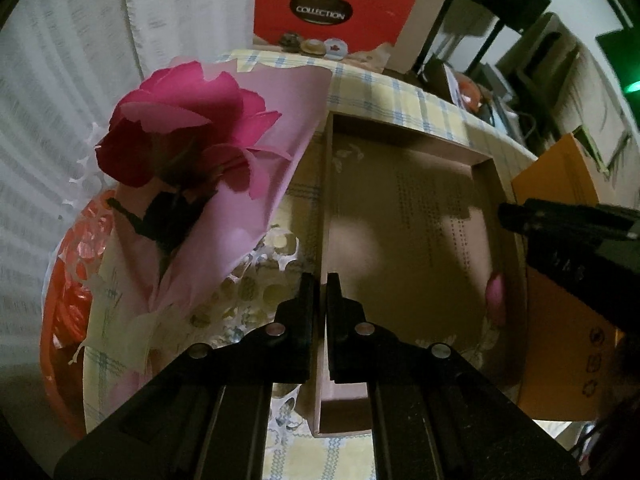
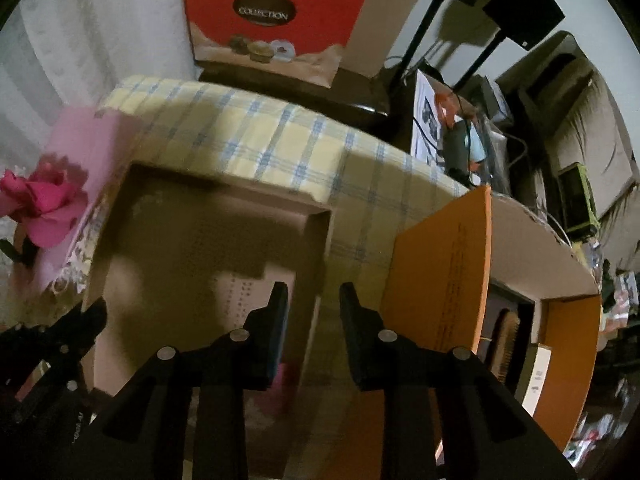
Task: Organize objects
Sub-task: 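Lift the brown box with both tools and carry it over the orange box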
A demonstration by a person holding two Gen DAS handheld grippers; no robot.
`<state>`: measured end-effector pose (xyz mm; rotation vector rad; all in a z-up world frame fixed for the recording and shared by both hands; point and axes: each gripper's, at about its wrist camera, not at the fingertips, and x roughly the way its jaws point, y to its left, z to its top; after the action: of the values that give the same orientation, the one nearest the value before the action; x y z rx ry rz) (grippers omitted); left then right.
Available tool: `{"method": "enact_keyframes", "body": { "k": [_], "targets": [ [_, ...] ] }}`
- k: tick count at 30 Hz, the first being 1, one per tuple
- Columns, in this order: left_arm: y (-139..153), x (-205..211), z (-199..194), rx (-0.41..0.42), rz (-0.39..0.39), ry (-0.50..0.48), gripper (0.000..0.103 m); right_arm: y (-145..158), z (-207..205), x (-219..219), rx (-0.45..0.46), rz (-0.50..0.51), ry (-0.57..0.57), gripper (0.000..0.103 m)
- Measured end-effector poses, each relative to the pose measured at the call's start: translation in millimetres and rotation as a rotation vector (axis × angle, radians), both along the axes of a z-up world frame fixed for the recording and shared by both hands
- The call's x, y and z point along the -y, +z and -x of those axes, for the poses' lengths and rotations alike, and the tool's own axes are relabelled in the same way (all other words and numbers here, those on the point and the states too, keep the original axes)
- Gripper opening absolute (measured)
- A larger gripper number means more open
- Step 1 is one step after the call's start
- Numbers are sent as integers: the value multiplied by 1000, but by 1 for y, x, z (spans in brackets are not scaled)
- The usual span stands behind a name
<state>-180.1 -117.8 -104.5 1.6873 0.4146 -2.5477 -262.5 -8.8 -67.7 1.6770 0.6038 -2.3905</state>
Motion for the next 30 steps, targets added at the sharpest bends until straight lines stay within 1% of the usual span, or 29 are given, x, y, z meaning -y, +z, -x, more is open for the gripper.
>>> {"method": "enact_keyframes", "body": {
  "k": [4,6,8,10,11,12,13,14,18,23,30],
  "targets": [
    [-1,1,-2,-1,-3,5,5,-14,-4,10,23,-60,28,24],
    [0,1,-2,-2,-5,5,6,-23,-4,11,50,-68,35,23],
    [1,0,-3,1,3,3,5,-24,-4,12,30,-68,37,24],
    [2,-1,-2,1,11,0,5,-23,-1,9,39,-47,19,23],
    [2,-1,-2,2,9,0,5,-22,0,8,44,-36,12,21],
    [2,-1,-1,2,6,1,5,-22,1,5,44,-32,3,13],
    [2,0,-2,4,1,2,5,-20,2,3,37,-32,0,10],
    [2,1,-2,4,-6,6,5,-19,1,2,34,-20,0,10],
    [5,5,-6,0,-52,21,5,-7,0,-4,15,49,-4,10],
    [28,6,-14,-43,-74,28,5,22,-6,-11,-32,122,-2,10],
    [62,1,-18,-87,-106,10,5,69,-16,-21,-96,156,1,10]
  ]
}}
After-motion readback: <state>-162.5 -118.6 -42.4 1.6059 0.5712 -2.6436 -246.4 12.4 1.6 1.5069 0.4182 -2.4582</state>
